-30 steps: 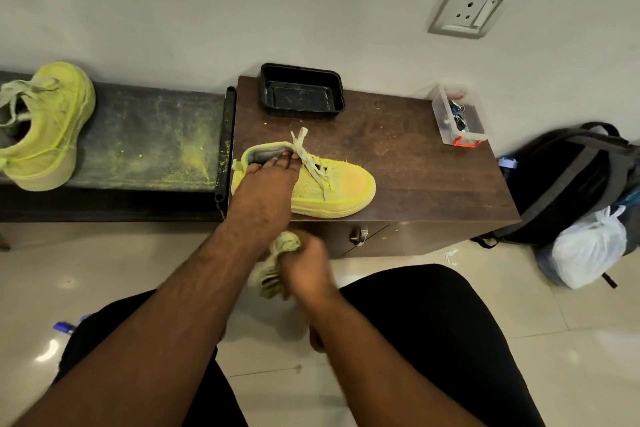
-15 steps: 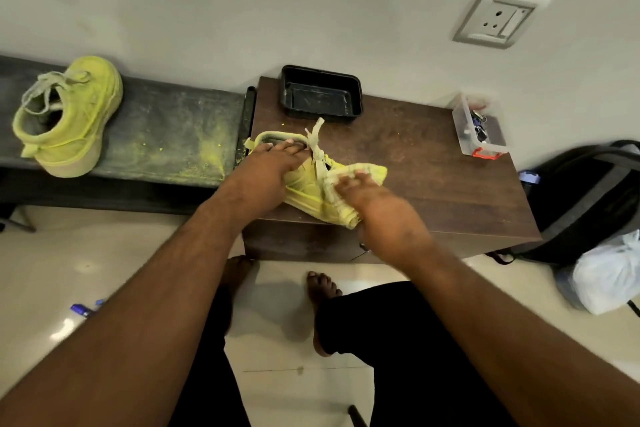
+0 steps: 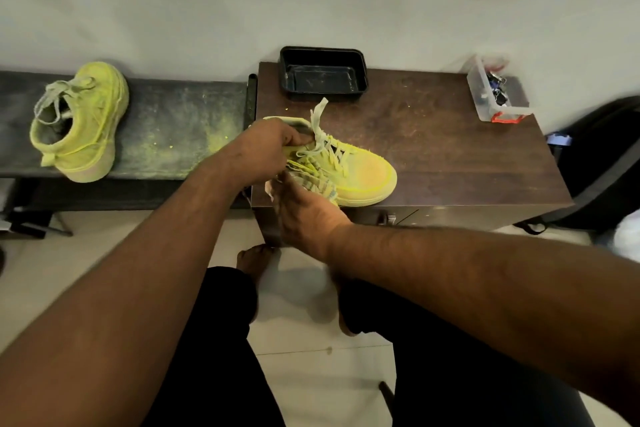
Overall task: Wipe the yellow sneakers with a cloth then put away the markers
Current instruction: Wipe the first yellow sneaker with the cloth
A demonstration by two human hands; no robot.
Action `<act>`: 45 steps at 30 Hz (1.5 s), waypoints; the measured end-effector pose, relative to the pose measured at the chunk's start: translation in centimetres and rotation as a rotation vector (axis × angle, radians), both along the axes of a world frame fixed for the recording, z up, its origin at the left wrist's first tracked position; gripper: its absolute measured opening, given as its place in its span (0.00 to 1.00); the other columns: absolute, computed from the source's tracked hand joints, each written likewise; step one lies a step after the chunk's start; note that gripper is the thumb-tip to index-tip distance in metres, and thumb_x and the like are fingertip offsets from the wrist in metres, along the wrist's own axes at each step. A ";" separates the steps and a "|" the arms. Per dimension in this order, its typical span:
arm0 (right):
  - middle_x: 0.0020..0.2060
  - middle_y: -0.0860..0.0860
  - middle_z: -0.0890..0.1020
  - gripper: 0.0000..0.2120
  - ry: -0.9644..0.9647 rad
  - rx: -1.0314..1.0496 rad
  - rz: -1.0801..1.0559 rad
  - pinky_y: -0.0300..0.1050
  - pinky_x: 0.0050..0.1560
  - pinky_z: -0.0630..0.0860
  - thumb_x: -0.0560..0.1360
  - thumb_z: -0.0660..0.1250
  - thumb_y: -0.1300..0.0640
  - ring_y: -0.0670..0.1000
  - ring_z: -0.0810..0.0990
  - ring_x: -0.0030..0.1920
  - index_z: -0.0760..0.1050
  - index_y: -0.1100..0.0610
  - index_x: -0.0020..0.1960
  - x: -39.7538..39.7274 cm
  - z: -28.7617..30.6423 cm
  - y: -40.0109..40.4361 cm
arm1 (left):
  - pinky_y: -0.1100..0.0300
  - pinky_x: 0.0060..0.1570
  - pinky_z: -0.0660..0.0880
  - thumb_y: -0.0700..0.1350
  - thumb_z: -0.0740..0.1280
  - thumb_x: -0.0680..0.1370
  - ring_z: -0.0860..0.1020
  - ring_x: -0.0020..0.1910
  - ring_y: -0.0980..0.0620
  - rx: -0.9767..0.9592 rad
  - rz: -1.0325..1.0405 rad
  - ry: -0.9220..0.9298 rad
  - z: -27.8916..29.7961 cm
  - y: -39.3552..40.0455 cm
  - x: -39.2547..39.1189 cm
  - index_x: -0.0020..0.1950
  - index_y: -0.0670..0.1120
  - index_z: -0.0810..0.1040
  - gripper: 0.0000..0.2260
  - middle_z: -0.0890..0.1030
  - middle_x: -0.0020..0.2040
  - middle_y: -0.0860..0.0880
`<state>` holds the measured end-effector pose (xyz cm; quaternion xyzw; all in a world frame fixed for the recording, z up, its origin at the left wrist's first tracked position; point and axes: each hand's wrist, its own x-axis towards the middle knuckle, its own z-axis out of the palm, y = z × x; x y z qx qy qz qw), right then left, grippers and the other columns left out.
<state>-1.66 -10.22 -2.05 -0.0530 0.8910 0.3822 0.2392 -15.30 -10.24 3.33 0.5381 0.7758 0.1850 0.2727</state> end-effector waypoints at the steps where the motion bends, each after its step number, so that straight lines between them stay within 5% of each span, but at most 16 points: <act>1: 0.72 0.61 0.66 0.23 -0.046 0.055 -0.009 0.73 0.68 0.44 0.80 0.56 0.51 0.69 0.56 0.73 0.65 0.58 0.73 -0.1 0.0 -0.3 | 0.68 0.49 0.68 0.30 0.60 0.77 0.73 0.51 0.58 -0.007 -0.018 0.018 0.0 0.1 -0.1 0.65 0.54 0.77 0.24 0.77 0.64 0.54; 7: 0.68 0.56 0.72 0.21 -0.100 0.091 0.065 0.63 0.71 0.49 0.78 0.58 0.49 0.68 0.57 0.73 0.69 0.54 0.70 2.4 0.7 0.3 | 0.60 0.52 0.75 0.39 0.66 0.78 0.79 0.51 0.52 -0.029 -0.101 0.026 0.3 -0.4 -0.4 0.62 0.48 0.80 0.14 0.81 0.58 0.49; 9: 0.67 0.56 0.74 0.20 -0.142 0.071 0.073 0.63 0.72 0.50 0.78 0.59 0.51 0.67 0.56 0.73 0.71 0.55 0.68 4.0 1.1 1.4 | 0.58 0.55 0.74 0.32 0.62 0.76 0.78 0.56 0.50 -0.052 -0.109 0.053 0.3 -0.3 -0.3 0.64 0.48 0.79 0.20 0.79 0.61 0.49; 12: 0.67 0.56 0.73 0.19 -0.222 0.044 0.040 0.64 0.72 0.51 0.79 0.60 0.53 0.66 0.54 0.74 0.72 0.57 0.67 6.3 1.5 4.0 | 0.67 0.44 0.70 0.27 0.58 0.74 0.75 0.53 0.55 -0.065 -0.123 0.084 0.4 0.0 -0.4 0.69 0.53 0.72 0.30 0.76 0.65 0.53; 17: 0.62 0.51 0.78 0.15 -0.246 -0.008 -0.318 0.55 0.69 0.58 0.78 0.60 0.55 0.58 0.66 0.69 0.77 0.54 0.62 10.4 5.0 11.6 | 0.54 0.64 0.71 0.25 0.57 0.72 0.71 0.66 0.50 -0.065 -0.151 0.109 -0.4 0.8 -0.5 0.71 0.59 0.67 0.37 0.69 0.72 0.54; 21: 0.58 0.54 0.78 0.15 0.021 -0.096 -0.654 0.48 0.54 0.74 0.76 0.58 0.61 0.56 0.77 0.59 0.74 0.55 0.61 12.7 9.5 16.7 | 0.59 0.62 0.72 0.25 0.57 0.72 0.72 0.64 0.51 0.003 -0.154 0.053 -0.8 0.6 -0.8 0.70 0.58 0.70 0.35 0.69 0.72 0.54; 26: 0.62 0.59 0.78 0.26 0.528 -0.725 -1.067 0.47 0.57 0.72 0.72 0.64 0.64 0.60 0.77 0.60 0.70 0.56 0.70 10.2 10.2 15.4 | 0.70 0.59 0.62 0.26 0.56 0.73 0.72 0.66 0.52 0.047 -0.199 -0.015 0.1 0.5 -2.1 0.66 0.50 0.76 0.28 0.74 0.68 0.52; 30: 0.52 0.59 0.82 0.20 0.580 -0.992 -1.113 0.40 0.44 0.73 0.72 0.61 0.69 0.55 0.80 0.50 0.76 0.60 0.62 7.7 7.6 12.2 | 0.66 0.56 0.66 0.31 0.59 0.72 0.74 0.62 0.49 -0.022 -0.269 0.173 1.9 0.9 -2.1 0.68 0.49 0.74 0.27 0.76 0.66 0.50; 33: 0.57 0.57 0.80 0.26 0.603 -1.021 -1.153 0.45 0.54 0.77 0.70 0.59 0.70 0.56 0.79 0.55 0.73 0.58 0.67 7.5 6.1 9.9 | 0.54 0.71 0.60 0.39 0.60 0.73 0.63 0.72 0.47 -0.029 -0.200 0.450 1.2 -0.1 0.3 0.76 0.47 0.62 0.29 0.65 0.75 0.46; 38: 0.69 0.53 0.72 0.32 0.622 -0.992 -1.064 0.45 0.63 0.71 0.70 0.60 0.69 0.56 0.74 0.65 0.64 0.53 0.73 8.9 5.0 6.5 | 0.49 0.75 0.45 0.54 0.62 0.77 0.45 0.77 0.46 -0.098 0.037 0.323 -2.1 -2.5 5.3 0.78 0.43 0.41 0.39 0.42 0.79 0.43; 41: 0.76 0.50 0.61 0.36 0.565 -0.945 -0.932 0.41 0.71 0.60 0.72 0.60 0.70 0.50 0.60 0.74 0.56 0.54 0.77 9.1 5.5 4.6 | 0.50 0.74 0.43 0.63 0.60 0.76 0.47 0.78 0.47 -0.085 0.031 0.358 -2.6 -1.4 4.4 0.78 0.43 0.43 0.42 0.45 0.79 0.45; 45: 0.78 0.53 0.48 0.38 0.305 -0.769 -0.728 0.44 0.75 0.46 0.75 0.59 0.68 0.53 0.47 0.77 0.44 0.56 0.78 9.3 4.9 2.7 | 0.51 0.75 0.43 0.63 0.58 0.77 0.51 0.77 0.49 0.012 0.104 0.367 -3.4 -1.1 4.4 0.78 0.45 0.50 0.37 0.52 0.79 0.47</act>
